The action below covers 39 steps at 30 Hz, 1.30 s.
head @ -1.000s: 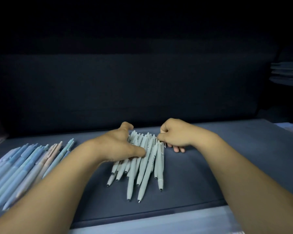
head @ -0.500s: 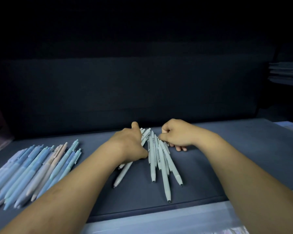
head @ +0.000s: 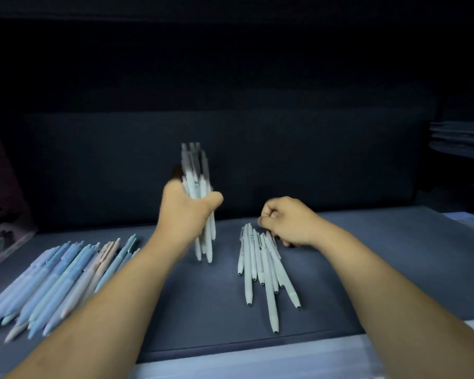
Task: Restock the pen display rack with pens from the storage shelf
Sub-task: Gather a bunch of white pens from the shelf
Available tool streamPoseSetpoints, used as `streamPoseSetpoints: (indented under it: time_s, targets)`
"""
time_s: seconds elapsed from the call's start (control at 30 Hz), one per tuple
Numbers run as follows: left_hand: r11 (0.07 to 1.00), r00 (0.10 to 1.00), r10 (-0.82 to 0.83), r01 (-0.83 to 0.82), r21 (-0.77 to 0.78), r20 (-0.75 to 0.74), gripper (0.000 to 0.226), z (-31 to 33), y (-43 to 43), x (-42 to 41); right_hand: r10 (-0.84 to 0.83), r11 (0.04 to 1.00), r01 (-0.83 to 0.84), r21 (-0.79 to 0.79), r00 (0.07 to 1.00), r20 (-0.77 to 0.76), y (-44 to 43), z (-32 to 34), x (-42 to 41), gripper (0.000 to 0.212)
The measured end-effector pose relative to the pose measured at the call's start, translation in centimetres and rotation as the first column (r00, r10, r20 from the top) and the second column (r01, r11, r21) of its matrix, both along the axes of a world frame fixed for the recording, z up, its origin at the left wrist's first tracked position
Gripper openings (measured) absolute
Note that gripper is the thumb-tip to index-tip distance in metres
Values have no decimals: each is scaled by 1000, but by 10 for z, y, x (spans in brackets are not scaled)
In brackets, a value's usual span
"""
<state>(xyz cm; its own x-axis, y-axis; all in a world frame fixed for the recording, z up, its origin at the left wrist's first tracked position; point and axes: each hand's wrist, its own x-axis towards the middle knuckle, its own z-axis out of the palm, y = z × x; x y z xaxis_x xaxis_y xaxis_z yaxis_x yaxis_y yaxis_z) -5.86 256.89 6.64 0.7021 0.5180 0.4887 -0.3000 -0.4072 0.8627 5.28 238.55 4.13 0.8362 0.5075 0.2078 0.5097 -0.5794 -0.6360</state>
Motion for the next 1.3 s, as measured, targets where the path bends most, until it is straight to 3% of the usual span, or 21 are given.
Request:
streamPoseSetpoints:
  time_s: [0.17,0.23,0.33,0.4,0.47,0.57,0.67,0.77,0.93,1.03,1.13,1.3]
  targets:
    - [992,992,-123,122,-6,-28,40,-16,-14,-3,-15,981,-18,194,985,170,14,2,-4,17]
    - [984,978,-173,177,16,-120,35,-23,-13,-2,18,967,-58,249,987,162,23,6,-17,19]
    - [980,972,-191,196,21,-134,17,-26,-9,0,121,856,-74,512,991,-58,40,20,-38,43]
    - [985,979,-170,169,-16,-113,12,-25,-4,-1,203,794,-64,605,965,-164,48,34,-47,59]
    - [985,981,-162,154,-83,-104,11,-23,1,-2,232,837,-132,531,965,-125,52,41,-49,60]
    - [969,976,-194,174,-176,-98,13,-25,8,-2,321,856,-252,451,944,-82,61,39,-55,39]
    - [949,944,-282,248,-196,-171,13,-30,11,-3,322,867,-264,422,944,-70,76,31,-57,48]
    - [937,909,-336,296,-186,-247,16,-33,15,-3,271,874,-224,432,961,-50,88,25,-58,42]
    - [939,903,-344,327,-107,-256,26,-33,10,-5,239,819,-124,561,961,-137,103,15,-63,44]
    - [938,898,-343,345,-45,-276,30,-28,5,-10,203,785,-55,617,964,-173,99,17,-65,30]
    - [917,875,-394,395,-54,-283,19,-18,-1,-17,253,697,14,717,931,-264,88,24,-68,18]
    - [836,779,-545,535,-126,-309,24,11,-15,-38,384,569,26,822,876,-293,66,50,-83,25]
